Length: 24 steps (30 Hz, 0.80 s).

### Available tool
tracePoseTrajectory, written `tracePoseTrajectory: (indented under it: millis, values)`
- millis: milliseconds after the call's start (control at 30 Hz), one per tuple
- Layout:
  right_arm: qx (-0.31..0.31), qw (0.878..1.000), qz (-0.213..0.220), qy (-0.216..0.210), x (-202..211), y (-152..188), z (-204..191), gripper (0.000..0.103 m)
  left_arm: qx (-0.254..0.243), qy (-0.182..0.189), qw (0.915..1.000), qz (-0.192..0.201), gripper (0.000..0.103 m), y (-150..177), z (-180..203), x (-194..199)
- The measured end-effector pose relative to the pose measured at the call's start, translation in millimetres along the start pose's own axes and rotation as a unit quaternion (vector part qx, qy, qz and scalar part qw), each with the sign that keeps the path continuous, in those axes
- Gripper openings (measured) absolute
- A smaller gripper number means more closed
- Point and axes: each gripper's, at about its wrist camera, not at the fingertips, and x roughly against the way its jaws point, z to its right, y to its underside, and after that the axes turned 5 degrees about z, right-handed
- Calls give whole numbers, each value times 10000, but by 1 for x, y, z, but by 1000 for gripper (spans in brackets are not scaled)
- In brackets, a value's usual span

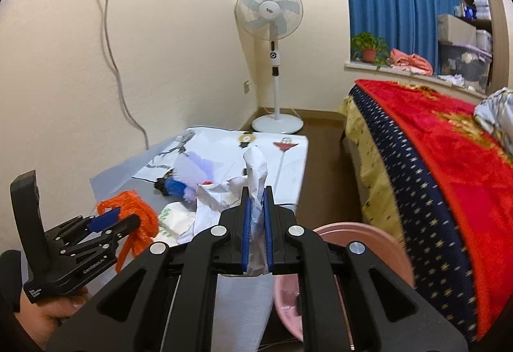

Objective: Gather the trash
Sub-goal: 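Carry the orange bag and white paper with both grippers over the pink bin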

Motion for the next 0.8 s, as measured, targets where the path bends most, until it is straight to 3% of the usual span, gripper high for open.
tracePoseTrajectory:
  millis: [267, 800]
  values:
    - [-551, 9975, 37, 429, 2, 18, 45, 8, -104, 37, 9999, -26, 36, 1, 13, -6]
    - [-564, 9929, 98, 1042, 2, 25, 75, 8, -219, 323, 9992, -90, 36, -1, 56, -24]
